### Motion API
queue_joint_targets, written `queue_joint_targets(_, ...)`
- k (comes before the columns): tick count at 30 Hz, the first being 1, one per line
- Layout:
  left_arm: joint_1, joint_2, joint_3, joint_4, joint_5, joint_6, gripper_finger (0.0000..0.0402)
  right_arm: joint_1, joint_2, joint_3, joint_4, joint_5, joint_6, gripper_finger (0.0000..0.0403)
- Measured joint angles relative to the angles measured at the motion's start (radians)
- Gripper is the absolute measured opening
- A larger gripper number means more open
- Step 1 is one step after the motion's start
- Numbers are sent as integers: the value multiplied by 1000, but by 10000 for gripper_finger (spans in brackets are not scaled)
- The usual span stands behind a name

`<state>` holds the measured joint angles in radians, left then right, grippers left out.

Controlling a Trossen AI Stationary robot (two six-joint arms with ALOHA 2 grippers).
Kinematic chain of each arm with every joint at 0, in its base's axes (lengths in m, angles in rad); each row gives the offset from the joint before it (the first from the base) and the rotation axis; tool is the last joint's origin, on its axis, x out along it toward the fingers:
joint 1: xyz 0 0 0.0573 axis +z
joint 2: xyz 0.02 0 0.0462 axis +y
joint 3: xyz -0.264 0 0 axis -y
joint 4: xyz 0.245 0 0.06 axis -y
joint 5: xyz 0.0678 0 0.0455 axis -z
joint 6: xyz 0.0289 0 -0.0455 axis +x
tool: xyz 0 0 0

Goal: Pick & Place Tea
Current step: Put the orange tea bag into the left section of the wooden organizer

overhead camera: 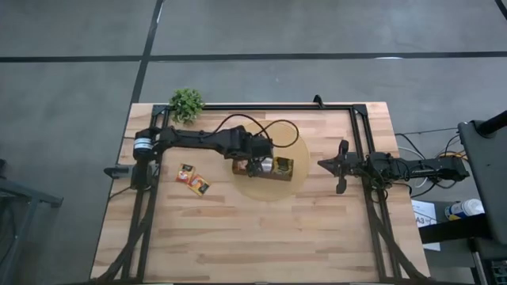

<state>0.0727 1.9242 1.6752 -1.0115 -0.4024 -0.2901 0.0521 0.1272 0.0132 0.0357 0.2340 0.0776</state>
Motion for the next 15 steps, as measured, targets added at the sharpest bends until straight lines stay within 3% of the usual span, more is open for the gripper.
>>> queue_joint_targets(6,2,0,-25,-34,91,0,357,0,0,0,0,0,0,9)
queue_joint_targets(10,5,0,-76,-25,80,4,357,0,0,0,0,0,0,9)
queue_joint_targets(15,35,0,-221,129,57,26,357,0,0,0,0,0,0,9)
